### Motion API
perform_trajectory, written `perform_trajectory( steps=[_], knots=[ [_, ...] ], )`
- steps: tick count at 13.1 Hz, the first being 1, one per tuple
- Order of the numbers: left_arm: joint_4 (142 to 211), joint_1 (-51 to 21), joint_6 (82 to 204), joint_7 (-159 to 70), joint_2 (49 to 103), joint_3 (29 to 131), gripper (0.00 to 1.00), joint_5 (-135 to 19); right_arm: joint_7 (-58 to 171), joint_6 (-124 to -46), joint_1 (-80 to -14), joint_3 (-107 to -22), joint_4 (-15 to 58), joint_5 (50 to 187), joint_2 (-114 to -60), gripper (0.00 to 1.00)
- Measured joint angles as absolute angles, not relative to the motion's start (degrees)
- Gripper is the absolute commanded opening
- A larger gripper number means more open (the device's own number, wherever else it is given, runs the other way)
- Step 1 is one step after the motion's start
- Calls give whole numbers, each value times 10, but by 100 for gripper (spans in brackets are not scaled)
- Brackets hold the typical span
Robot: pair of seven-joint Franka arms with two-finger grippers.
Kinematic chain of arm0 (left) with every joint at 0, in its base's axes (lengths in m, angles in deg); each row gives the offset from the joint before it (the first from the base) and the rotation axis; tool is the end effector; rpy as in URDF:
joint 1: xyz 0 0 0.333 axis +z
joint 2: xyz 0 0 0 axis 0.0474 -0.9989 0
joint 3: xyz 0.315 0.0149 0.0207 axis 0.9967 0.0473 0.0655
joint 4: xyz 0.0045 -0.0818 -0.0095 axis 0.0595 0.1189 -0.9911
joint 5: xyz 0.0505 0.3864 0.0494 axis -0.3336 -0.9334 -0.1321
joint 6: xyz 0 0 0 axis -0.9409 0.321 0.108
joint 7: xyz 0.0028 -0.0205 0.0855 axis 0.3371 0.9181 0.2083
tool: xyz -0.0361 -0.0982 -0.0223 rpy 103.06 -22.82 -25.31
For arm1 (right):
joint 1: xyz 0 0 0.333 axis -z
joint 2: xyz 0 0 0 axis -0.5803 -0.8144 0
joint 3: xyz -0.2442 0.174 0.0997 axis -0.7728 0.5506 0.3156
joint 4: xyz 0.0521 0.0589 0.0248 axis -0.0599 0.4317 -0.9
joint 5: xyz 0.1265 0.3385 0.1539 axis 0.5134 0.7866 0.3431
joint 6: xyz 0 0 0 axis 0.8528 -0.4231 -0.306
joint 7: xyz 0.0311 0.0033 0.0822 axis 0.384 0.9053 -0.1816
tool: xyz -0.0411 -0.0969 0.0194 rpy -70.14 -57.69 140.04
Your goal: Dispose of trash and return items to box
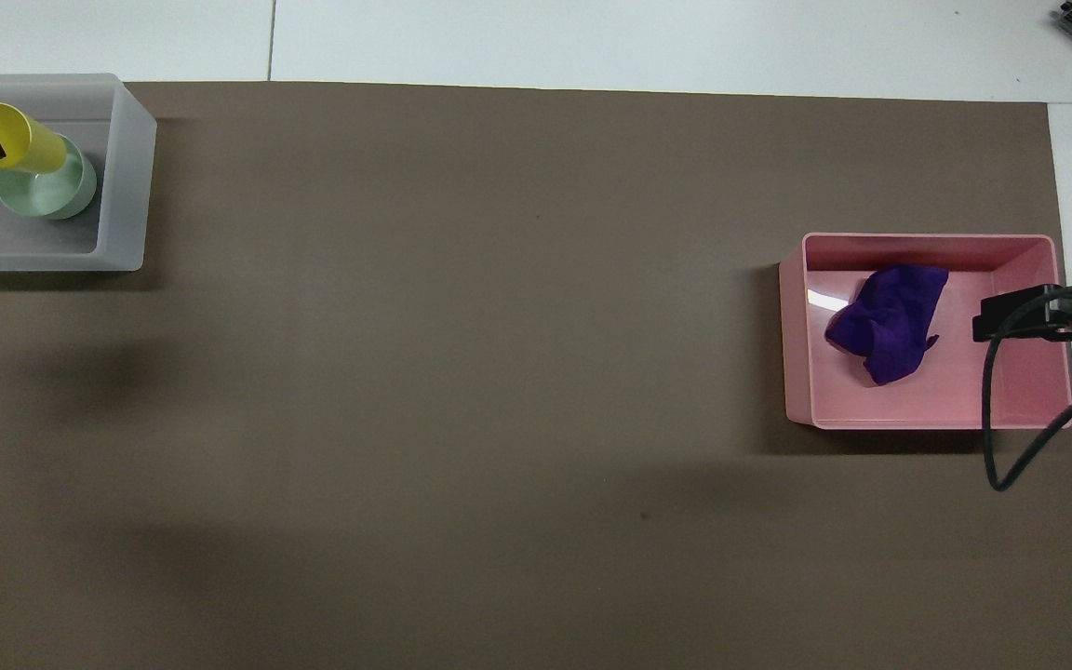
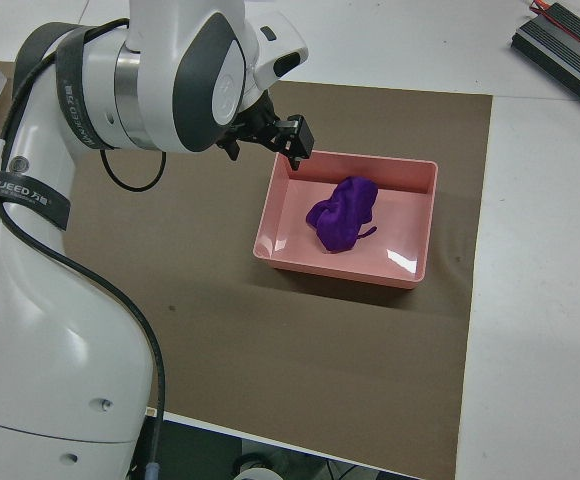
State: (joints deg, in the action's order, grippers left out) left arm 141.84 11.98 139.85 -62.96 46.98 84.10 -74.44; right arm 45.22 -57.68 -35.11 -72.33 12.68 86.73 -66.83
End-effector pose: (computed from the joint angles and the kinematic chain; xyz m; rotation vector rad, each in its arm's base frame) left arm 0.7432 0.2007 0.3792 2.9958 0.4578 0.5985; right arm 0.5274 -0.0127 0.6333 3.1247 -0.1315 0.0061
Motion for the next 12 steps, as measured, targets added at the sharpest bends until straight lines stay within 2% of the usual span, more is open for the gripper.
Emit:
perform_trajectory(
  steps=[1, 3, 5, 7, 10, 12],
  knots=[
    [1420, 120, 1399, -630, 470, 841, 11, -744, 452, -577, -351, -723, 127, 867, -668, 100],
    [1420, 119, 1398, -630, 470, 841, 30, -744, 452, -577, -351, -723, 127, 867, -668, 100],
    [1419, 119, 1392, -630, 470, 841, 55, -744, 452, -577, -351, -723, 127, 867, -668, 100],
    [1415, 118, 1370, -634, 471, 840, 86, -749, 452, -577, -351, -723, 127, 867, -668, 100],
    [1408, 108, 1349, -642, 489, 833, 100, -786, 452, -577, -351, -723, 127, 867, -668, 100],
    [1408, 76, 1308, -643, 520, 830, 100, -807, 452, -577, -351, -723, 127, 867, -668, 100]
  ],
)
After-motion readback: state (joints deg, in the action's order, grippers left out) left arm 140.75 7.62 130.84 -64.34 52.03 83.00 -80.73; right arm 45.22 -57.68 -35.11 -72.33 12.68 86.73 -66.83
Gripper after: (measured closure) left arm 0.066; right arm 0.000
